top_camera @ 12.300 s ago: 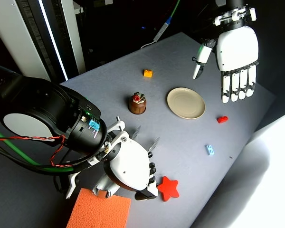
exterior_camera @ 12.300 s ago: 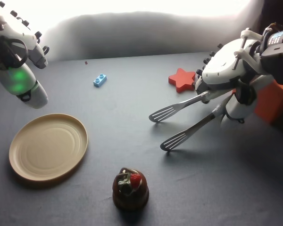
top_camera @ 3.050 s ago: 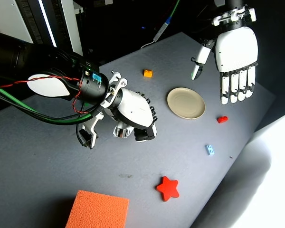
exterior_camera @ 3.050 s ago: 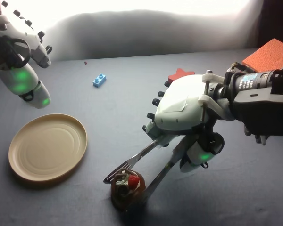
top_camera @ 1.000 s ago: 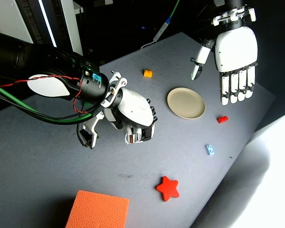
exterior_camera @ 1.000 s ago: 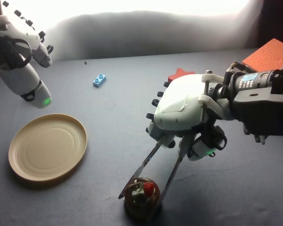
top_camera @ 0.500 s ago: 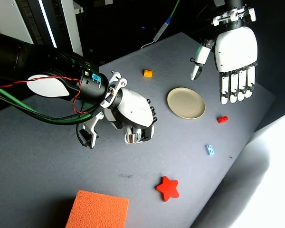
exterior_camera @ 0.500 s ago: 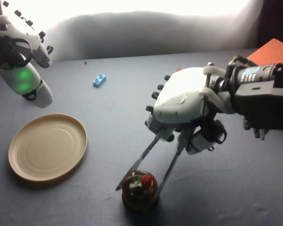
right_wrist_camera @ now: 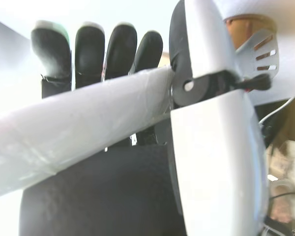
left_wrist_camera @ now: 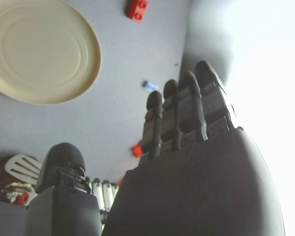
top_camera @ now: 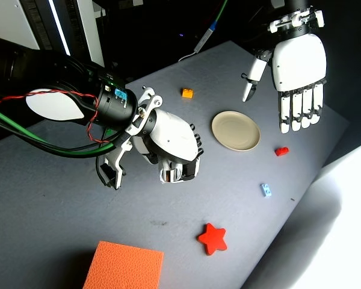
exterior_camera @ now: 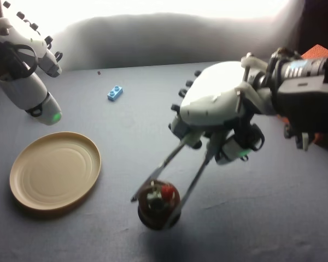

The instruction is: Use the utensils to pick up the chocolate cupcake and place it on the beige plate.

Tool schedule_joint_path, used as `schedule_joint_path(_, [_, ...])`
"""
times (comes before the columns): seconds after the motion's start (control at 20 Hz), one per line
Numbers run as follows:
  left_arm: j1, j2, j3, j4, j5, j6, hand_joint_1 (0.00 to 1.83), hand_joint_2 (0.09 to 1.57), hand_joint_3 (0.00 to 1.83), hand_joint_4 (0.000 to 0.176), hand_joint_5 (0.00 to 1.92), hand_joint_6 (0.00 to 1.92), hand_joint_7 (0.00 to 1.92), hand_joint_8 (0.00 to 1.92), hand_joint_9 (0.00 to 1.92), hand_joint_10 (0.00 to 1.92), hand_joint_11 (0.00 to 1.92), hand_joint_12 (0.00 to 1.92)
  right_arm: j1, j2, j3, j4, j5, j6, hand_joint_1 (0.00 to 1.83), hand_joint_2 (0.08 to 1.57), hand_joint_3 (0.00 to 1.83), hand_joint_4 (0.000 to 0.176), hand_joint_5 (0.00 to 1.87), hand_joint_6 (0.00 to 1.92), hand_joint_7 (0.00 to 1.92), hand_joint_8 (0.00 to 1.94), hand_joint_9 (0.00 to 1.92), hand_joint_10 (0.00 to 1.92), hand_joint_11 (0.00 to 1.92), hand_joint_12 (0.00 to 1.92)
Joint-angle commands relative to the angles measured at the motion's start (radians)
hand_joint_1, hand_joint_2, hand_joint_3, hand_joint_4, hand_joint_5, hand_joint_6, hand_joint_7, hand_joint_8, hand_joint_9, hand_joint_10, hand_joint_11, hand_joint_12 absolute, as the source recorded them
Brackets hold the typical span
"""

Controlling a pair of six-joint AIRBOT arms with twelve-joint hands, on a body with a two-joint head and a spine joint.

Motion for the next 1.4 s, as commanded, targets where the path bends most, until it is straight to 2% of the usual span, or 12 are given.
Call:
schedule_joint_path(0.0, [-0.011,0.004,0.004,0.047,-0.042,0.004,0.17,1.12,0.00,0.000,0.18,0.01,0.18,0.00,0.15,0.01,0.00,0.39,0.016,0.000,0.001,0.004,0.107,0.010,1.21,1.23,0.00,0.000,0.68,1.33,0.82,1.38,0.73,1.58,0.81,1.73])
schedule_joint_path(0.05, [-0.011,0.005,0.003,0.047,-0.042,0.004,0.17,1.12,0.00,0.000,0.18,0.00,0.18,0.00,0.15,0.00,0.00,0.38,0.023,-0.010,0.010,0.004,0.103,0.011,1.31,1.21,0.00,0.000,0.70,1.25,0.82,1.27,0.78,1.58,0.78,1.73])
schedule_joint_path(0.2, [-0.011,0.004,0.004,0.047,-0.042,0.004,0.17,1.13,0.00,0.000,0.17,0.00,0.16,0.00,0.13,0.00,0.00,0.35,0.033,-0.048,0.048,0.004,0.102,0.020,1.35,1.20,0.00,0.000,0.75,1.11,0.82,1.28,0.81,1.56,0.82,1.67])
schedule_joint_path(0.35, [-0.011,0.003,0.005,0.047,-0.042,0.004,0.16,1.13,0.00,0.000,0.18,0.00,0.17,0.00,0.13,0.00,0.00,0.32,0.045,-0.101,0.099,0.004,0.103,0.019,1.33,1.21,0.00,0.000,0.67,1.35,0.81,1.26,0.81,1.50,0.84,1.66])
schedule_joint_path(0.45, [-0.010,-0.002,0.008,0.047,-0.041,0.004,0.18,1.12,0.00,0.000,0.19,0.00,0.17,0.00,0.13,0.00,0.00,0.35,0.069,-0.137,0.138,0.004,0.101,0.016,1.33,1.22,0.00,0.000,0.65,1.37,0.79,1.29,0.80,1.51,0.84,1.64])
schedule_joint_path(0.6, [-0.010,-0.004,0.008,0.047,-0.041,0.004,0.18,1.12,0.00,0.000,0.21,0.01,0.20,0.02,0.16,0.01,0.00,0.35,0.101,-0.192,0.189,0.004,0.102,-0.020,1.34,1.22,0.00,0.000,0.71,1.25,0.79,1.30,0.78,1.56,0.79,1.69])
schedule_joint_path(0.7, [-0.010,-0.005,0.009,0.047,-0.041,0.004,0.17,1.12,0.00,0.000,0.22,0.00,0.20,0.00,0.15,0.00,0.00,0.34,0.110,-0.231,0.232,0.004,0.102,-0.026,1.34,1.20,0.00,0.000,0.75,1.24,0.82,1.23,0.81,1.49,0.83,1.63])
schedule_joint_path(0.85, [-0.010,-0.010,0.014,0.047,-0.041,0.004,0.20,1.12,0.00,0.000,0.23,0.01,0.20,0.00,0.15,0.00,0.00,0.29,0.117,-0.273,0.285,0.004,0.104,-0.017,1.33,1.21,0.00,0.000,0.72,1.23,0.80,1.26,0.79,1.57,0.80,1.69])
schedule_joint_path(1.0, [-0.010,-0.016,0.018,0.047,-0.040,0.004,0.22,1.10,0.00,0.000,0.26,0.01,0.21,0.00,0.16,0.00,0.00,0.34,0.131,-0.319,0.344,0.004,0.103,-0.010,1.34,1.20,0.00,0.000,0.78,1.12,0.81,1.29,0.81,1.55,0.82,1.69])
schedule_joint_path(1.15, [-0.011,-0.027,0.024,0.047,-0.039,0.004,0.23,1.10,0.00,0.000,0.28,0.00,0.22,0.00,0.21,0.01,0.00,0.52,0.138,-0.361,0.388,0.004,0.107,-0.003,1.34,1.20,0.00,0.000,0.71,1.23,0.80,1.32,0.81,1.50,0.83,1.61])
schedule_joint_path(1.25, [-0.011,-0.034,0.024,0.047,-0.036,0.004,0.18,1.13,0.00,0.000,0.19,0.00,0.13,0.00,0.11,0.00,0.00,0.25,0.139,-0.386,0.409,0.003,0.108,0.003,1.33,1.22,0.00,0.000,0.69,1.35,0.74,1.36,0.80,1.49,0.85,1.59])
schedule_joint_path(1.35, [-0.011,-0.037,0.025,0.047,-0.035,0.004,0.16,1.13,0.00,0.000,0.20,0.01,0.15,0.01,0.13,0.01,0.00,0.23,0.139,-0.426,0.443,0.003,0.110,0.019,1.32,1.24,0.01,0.000,0.68,1.35,0.71,1.40,0.77,1.56,0.84,1.65])
